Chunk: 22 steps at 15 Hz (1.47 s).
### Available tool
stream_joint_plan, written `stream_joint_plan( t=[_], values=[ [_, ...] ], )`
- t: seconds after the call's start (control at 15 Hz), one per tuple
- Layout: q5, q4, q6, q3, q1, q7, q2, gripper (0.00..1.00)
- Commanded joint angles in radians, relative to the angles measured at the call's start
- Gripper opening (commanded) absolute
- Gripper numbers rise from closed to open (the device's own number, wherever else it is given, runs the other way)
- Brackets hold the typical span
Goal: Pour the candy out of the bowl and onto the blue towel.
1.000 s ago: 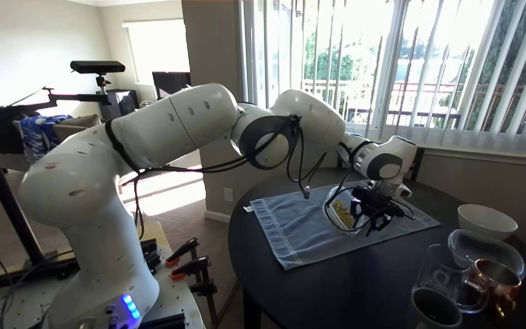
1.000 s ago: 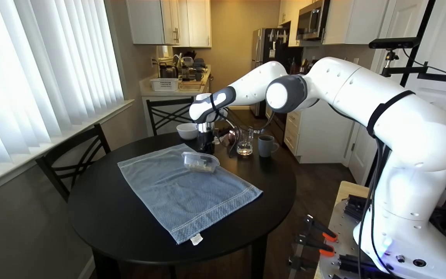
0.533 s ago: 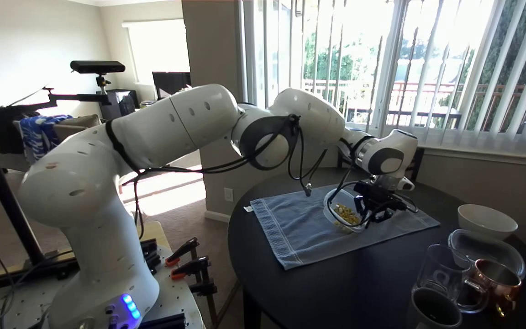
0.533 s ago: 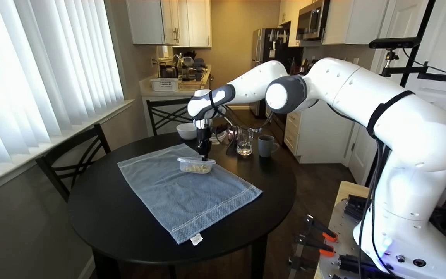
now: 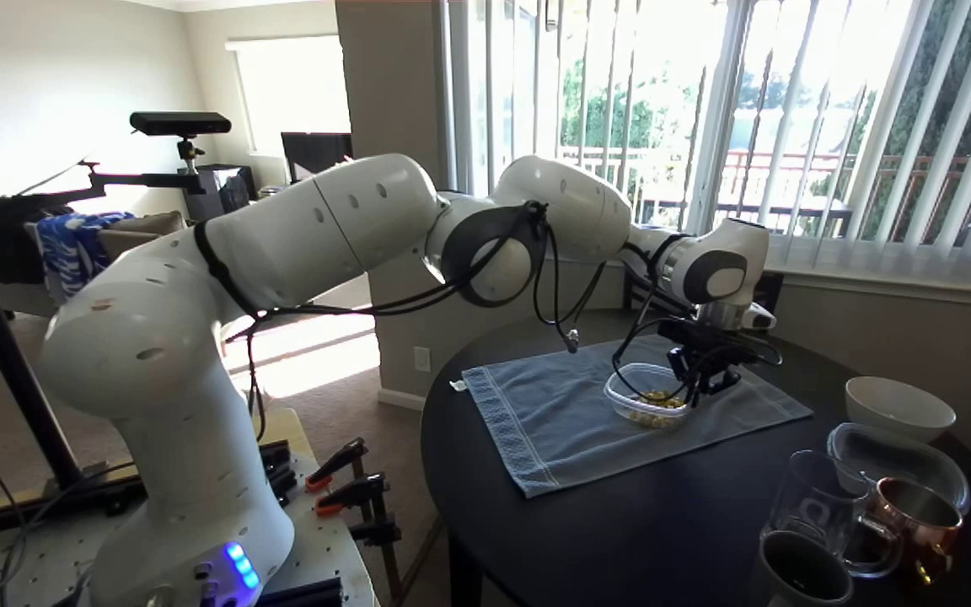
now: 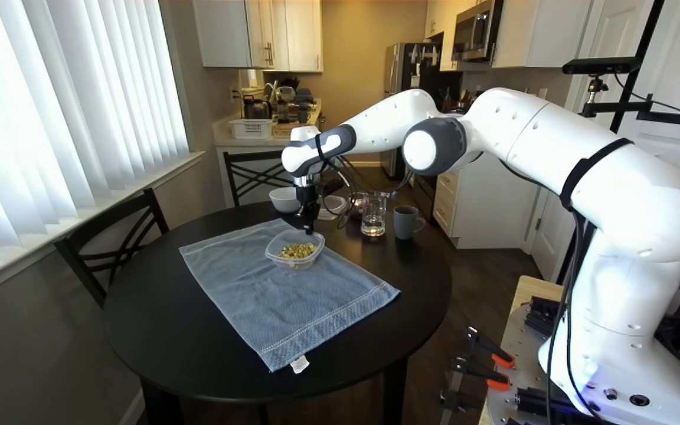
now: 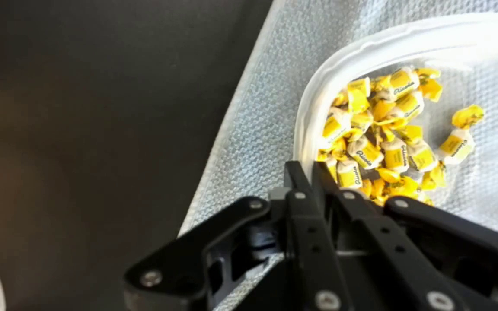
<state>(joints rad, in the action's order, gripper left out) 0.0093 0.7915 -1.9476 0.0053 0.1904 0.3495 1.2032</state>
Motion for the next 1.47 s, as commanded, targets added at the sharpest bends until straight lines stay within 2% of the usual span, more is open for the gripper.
stream_joint_plan(
  t=[0.0, 0.87, 1.13, 1.4],
  values=[
    [-0.088, -0.005, -0.007, -0.099, -0.061, -0.128, -0.037, 0.05],
    [-0.42, -0.04, 0.159, -0.464, -0.281, -0.479, -0.044, 0.05],
    [-0.508, -0.053, 0.248, -0.54, -0.341, -0.507, -0.026, 0.05],
    [-0.562, -0.069, 0.297, -0.573, -0.373, -0.473, -0.004, 0.05]
  ],
)
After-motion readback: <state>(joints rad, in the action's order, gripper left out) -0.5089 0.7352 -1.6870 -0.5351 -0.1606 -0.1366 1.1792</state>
